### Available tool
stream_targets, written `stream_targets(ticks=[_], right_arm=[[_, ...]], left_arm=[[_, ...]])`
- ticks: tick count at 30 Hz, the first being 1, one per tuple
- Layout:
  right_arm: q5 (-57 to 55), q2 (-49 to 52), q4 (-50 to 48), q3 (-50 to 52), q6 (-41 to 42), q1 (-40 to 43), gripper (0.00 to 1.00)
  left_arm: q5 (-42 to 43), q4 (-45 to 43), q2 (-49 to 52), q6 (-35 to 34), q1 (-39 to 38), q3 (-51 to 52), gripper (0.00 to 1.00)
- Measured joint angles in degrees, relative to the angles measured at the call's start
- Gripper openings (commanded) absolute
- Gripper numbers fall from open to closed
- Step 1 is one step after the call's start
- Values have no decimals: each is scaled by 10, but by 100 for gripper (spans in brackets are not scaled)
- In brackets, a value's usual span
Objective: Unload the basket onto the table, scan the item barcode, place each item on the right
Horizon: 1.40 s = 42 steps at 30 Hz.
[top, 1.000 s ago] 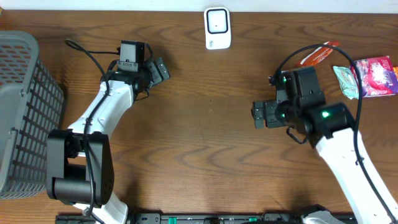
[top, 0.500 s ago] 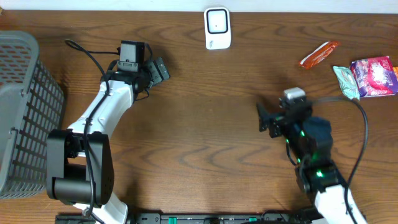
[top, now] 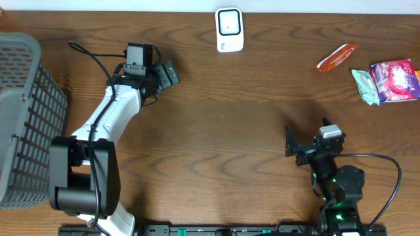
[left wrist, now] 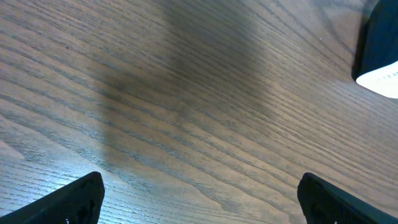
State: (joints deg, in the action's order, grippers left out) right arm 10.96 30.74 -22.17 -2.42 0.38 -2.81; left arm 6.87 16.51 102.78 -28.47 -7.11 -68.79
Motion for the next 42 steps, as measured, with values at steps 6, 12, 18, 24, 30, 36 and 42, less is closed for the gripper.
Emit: stream_targets(ticks=[6,12,18,24,30,36,42], right_arm=[[0,-52,20,19,0,10,99],[-19,-118,64,19,0,12,99],[-31,-190,159,20,0,12,99],[-43,-249,231,20,0,14,99],[-54,-299,258,20,1,14,99],[-55,-300,259,20,4,14,99],[-59,-300,259,20,-11,14,99]], left_arm=[[0,0,0,0,0,0,99],[0,0,0,0,0,0,99],[0,0,0,0,0,0,99],[0,0,0,0,0,0,99],[0,0,0,0,0,0,99],[0,0,0,0,0,0,99],[0,0,0,0,0,0,99]])
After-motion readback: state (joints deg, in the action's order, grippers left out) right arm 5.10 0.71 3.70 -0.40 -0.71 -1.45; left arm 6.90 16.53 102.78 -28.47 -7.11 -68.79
